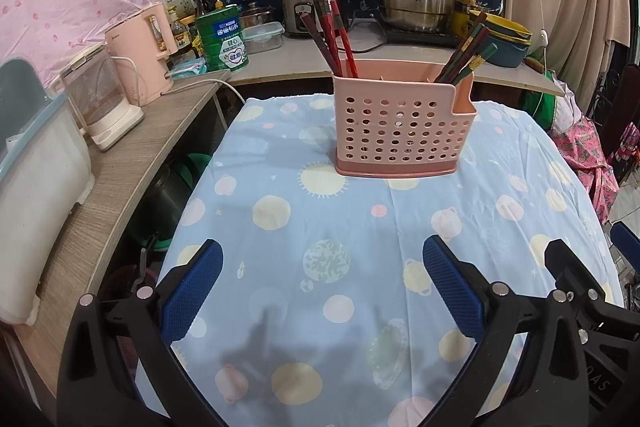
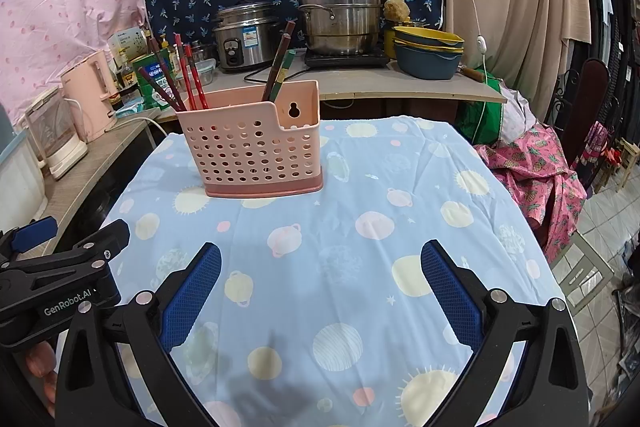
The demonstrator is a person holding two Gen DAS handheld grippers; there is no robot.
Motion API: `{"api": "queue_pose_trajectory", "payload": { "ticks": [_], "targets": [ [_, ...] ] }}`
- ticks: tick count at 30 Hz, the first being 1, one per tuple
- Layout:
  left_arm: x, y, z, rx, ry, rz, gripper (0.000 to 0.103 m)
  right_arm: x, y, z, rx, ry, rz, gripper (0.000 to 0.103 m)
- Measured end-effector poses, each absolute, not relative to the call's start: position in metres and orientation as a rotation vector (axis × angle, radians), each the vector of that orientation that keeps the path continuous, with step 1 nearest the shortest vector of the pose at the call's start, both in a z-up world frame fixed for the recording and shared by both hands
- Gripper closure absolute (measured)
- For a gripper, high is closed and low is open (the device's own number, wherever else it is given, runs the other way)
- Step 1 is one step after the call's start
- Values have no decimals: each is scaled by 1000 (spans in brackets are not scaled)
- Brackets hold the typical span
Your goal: Organize utensils
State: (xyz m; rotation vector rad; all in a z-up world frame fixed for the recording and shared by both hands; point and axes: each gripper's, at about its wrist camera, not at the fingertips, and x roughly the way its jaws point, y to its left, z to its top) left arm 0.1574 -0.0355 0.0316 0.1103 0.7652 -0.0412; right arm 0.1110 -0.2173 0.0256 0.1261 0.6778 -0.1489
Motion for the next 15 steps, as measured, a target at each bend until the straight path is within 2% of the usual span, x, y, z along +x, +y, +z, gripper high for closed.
{"api": "queue_pose_trajectory", "payload": {
  "ticks": [15],
  "targets": [
    [162, -40, 29, 106, 770, -48, 7, 116, -216, 26, 122, 683, -149, 7]
  ]
}}
